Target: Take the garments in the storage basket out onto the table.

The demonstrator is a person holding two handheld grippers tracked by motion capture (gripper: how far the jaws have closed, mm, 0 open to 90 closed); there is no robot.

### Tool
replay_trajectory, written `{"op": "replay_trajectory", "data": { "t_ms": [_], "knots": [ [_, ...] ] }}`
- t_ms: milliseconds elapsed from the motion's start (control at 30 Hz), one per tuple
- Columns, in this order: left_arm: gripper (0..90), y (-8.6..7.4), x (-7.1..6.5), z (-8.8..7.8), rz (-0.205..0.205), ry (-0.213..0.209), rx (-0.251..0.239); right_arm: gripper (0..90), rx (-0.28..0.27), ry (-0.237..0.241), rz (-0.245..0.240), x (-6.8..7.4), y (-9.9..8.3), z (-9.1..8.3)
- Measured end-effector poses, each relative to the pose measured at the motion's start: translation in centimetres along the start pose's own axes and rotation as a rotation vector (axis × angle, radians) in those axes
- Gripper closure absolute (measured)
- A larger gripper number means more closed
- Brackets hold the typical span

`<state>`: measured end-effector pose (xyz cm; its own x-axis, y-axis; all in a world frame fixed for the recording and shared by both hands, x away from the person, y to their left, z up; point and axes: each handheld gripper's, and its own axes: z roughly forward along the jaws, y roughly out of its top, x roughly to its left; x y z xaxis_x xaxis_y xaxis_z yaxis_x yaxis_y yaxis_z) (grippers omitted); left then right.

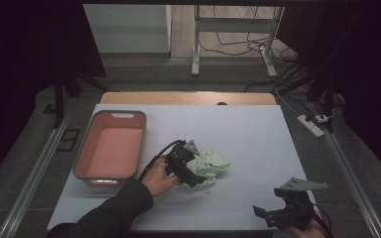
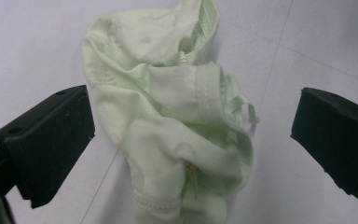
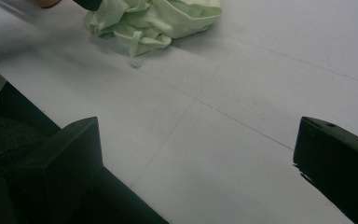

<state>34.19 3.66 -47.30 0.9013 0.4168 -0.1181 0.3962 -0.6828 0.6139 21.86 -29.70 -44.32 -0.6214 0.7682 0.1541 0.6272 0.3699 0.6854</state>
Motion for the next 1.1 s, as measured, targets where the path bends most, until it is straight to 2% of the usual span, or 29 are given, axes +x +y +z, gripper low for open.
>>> {"op": "replay_trajectory", "data": {
  "t_ms": [100, 200, 233, 300, 533, 733, 1100],
  "knots": [
    [0.0, -0.2, 0.1, -0.4, -0.009, -0.021, -0.009, 1.3, -0.002, 0.002, -0.001, 0.0, 0.0, 0.0],
    [0.0, -0.4, 0.4, -0.5, -0.033, -0.094, -0.028, 1.3, -0.004, 0.001, 0.000, 0.0, 0.0, 0.0],
    [0.0, -0.5, 0.4, -0.5, -0.034, -0.099, -0.025, 1.2, -0.004, 0.000, -0.001, 0.0, 0.0, 0.0],
    [0.0, -0.6, 0.3, -0.6, -0.027, -0.083, -0.026, 1.2, -0.005, -0.002, -0.001, 0.0, 0.0, -0.1],
    [0.0, -1.1, 0.3, -1.5, -0.029, -0.069, -0.027, 1.2, -0.009, -0.003, 0.001, 0.0, 0.0, -0.1],
    [0.0, -1.7, 0.1, -2.7, -0.039, -0.068, -0.047, 1.2, -0.012, -0.006, 0.005, 0.0, 0.0, -0.1],
    [0.0, -2.1, -0.3, -4.2, -0.041, -0.026, -0.071, 1.2, -0.011, -0.007, 0.000, 0.1, 0.0, -0.1]
  ]
}}
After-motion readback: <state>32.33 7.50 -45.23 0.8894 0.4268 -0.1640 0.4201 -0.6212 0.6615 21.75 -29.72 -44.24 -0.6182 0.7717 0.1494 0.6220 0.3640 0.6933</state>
